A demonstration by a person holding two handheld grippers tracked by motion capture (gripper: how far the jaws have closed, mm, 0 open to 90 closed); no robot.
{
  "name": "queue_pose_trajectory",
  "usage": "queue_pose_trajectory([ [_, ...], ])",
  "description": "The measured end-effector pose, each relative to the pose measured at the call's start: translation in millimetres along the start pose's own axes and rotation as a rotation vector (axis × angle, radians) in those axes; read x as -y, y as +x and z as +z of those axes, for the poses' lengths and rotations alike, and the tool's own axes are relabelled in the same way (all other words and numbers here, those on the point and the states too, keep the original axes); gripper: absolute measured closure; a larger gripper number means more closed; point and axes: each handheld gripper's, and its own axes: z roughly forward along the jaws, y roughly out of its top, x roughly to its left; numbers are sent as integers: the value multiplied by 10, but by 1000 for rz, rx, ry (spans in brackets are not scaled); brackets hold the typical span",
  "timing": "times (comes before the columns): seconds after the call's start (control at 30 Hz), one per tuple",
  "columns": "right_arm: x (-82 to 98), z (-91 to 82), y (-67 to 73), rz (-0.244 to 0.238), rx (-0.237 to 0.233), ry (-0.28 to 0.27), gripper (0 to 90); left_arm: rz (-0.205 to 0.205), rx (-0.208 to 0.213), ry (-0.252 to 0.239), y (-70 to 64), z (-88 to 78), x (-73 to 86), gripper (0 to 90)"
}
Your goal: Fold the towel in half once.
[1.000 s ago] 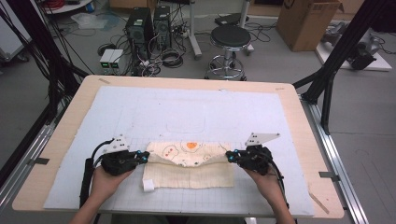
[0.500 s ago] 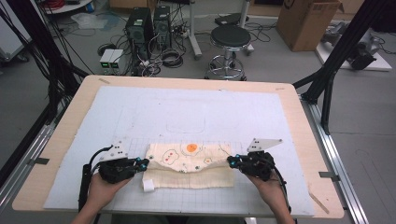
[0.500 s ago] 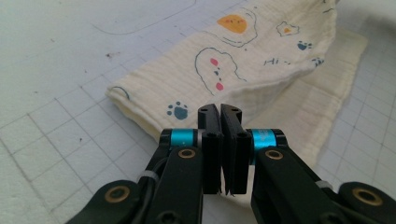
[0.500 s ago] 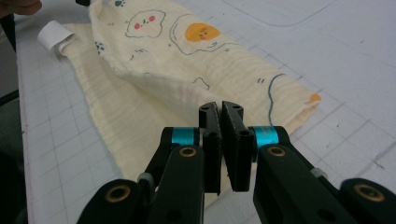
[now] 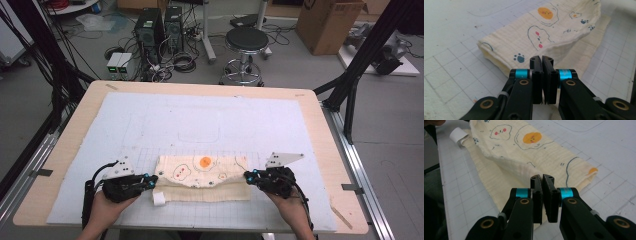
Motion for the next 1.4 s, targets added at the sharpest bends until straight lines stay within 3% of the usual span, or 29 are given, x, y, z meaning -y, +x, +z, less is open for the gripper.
queue_pose_trajectory([
  [0.4, 89, 5, 55, -7, -3, 24, 863, 21, 22, 29, -96, -1, 81, 861],
  [0.5, 112, 0, 69, 3, -23, 28, 818, 10, 45, 23, -96, -31, 96, 792],
  [0.7, 81, -126, 124, -7, -53, -32, 736, -18, 78, -30, -63, -104, 45, 713],
  [0.77, 47, -127, 132, -8, -68, -37, 716, -15, 81, -17, -61, -51, 20, 701],
  [0.93, 0, 35, 182, -56, -108, 37, 703, 15, 83, 16, -120, 73, 6, 699],
  [1.07, 85, 146, 163, -50, -128, 115, 703, 33, 87, 71, -102, 71, 51, 714],
  [1.23, 173, 163, 146, -56, -116, 144, 690, 31, 84, 132, -102, 96, 131, 719],
  [1.4, 220, 143, 128, -62, -111, 154, 708, 22, 83, 141, -88, 111, 135, 725],
])
